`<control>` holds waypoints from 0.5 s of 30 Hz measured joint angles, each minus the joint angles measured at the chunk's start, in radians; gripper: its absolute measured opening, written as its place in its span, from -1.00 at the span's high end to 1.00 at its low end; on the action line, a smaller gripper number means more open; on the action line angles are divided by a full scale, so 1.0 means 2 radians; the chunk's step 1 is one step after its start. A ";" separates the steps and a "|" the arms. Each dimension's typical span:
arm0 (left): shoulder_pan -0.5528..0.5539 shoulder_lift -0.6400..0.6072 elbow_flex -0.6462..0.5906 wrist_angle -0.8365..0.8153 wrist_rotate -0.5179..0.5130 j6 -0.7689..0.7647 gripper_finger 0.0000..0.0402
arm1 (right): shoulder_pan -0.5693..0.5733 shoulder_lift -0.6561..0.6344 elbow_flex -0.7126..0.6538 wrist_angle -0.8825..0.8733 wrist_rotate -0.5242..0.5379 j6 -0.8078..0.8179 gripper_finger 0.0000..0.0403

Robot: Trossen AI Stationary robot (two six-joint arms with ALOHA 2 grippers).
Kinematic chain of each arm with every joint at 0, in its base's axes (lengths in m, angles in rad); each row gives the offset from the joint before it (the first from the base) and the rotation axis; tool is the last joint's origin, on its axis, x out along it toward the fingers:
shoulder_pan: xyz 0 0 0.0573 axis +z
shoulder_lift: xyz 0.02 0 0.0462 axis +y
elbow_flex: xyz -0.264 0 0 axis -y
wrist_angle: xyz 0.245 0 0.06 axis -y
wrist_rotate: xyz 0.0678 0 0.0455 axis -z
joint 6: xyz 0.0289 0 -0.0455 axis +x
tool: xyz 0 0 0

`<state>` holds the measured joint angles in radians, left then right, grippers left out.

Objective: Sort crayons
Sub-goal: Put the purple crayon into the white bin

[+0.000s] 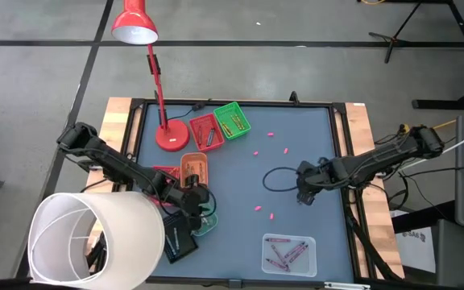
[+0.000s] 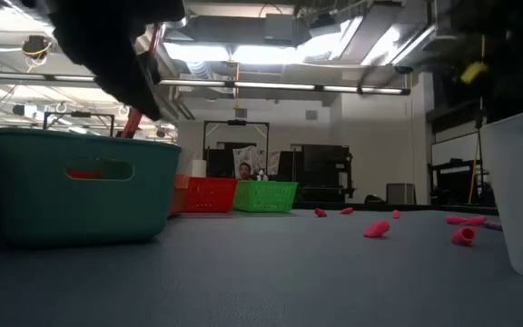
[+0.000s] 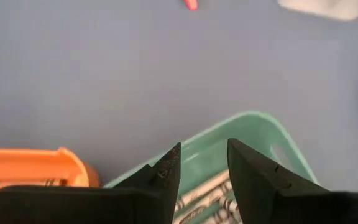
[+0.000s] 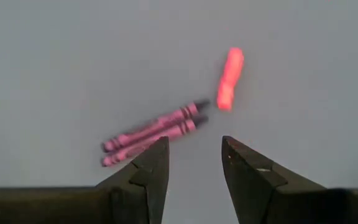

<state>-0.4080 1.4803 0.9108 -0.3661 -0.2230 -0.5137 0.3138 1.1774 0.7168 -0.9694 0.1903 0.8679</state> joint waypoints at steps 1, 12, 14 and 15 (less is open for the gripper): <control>0.000 0.000 0.000 0.006 -0.001 0.000 0.44 | 0.000 0.000 -0.009 0.001 -0.005 0.020 0.28; 0.000 0.000 0.000 0.016 -0.002 0.000 0.50 | 0.000 0.003 -0.058 0.073 -0.017 0.157 0.28; 0.000 0.000 0.000 0.016 -0.002 0.000 0.50 | 0.000 0.003 -0.058 0.075 -0.013 0.166 0.28; 0.000 0.000 0.000 0.016 -0.002 0.000 0.50 | 0.000 0.003 -0.058 0.076 -0.012 0.170 0.28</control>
<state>-0.4080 1.4803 0.9108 -0.3339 -0.2272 -0.5133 0.3138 1.1828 0.6003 -0.8179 0.1667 1.2086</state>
